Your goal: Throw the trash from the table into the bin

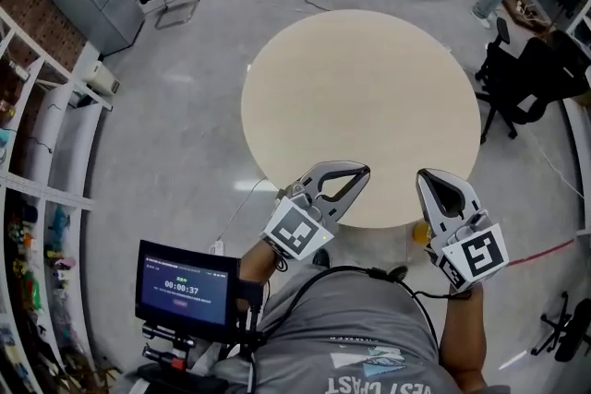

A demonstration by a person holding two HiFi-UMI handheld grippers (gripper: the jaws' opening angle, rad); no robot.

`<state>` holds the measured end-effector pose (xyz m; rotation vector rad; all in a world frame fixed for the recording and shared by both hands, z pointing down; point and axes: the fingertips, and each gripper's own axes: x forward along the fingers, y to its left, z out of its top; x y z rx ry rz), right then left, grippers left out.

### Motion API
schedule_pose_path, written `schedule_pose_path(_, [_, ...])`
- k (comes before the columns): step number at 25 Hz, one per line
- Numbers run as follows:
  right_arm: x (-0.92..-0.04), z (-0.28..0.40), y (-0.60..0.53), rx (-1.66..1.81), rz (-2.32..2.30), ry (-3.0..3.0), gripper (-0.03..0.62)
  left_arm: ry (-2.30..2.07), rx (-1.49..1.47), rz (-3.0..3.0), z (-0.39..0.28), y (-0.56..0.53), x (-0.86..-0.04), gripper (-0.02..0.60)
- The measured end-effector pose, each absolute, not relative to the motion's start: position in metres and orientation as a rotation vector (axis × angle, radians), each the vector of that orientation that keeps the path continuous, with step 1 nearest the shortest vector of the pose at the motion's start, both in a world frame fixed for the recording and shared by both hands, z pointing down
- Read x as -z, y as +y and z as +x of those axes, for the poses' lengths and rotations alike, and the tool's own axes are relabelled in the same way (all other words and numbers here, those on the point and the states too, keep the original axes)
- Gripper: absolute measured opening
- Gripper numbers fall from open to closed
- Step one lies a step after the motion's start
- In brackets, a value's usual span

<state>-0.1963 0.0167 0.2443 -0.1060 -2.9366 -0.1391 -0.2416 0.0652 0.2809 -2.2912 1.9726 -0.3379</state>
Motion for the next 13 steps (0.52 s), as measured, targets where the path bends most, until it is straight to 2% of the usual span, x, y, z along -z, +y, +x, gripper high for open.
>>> schedule_pose_path(8, [-0.252,-0.217,0.052,0.185,-0.212,-2.895,0.009,2.108,0.321,-2.222,-0.269,0.114,-0.299,0.041])
schedule_pose_path(13, [-0.247,-0.221,0.123,0.184,-0.189,-2.860,0.009,2.138,0.282,-2.247,-0.284,0.191,-0.298,0.041])
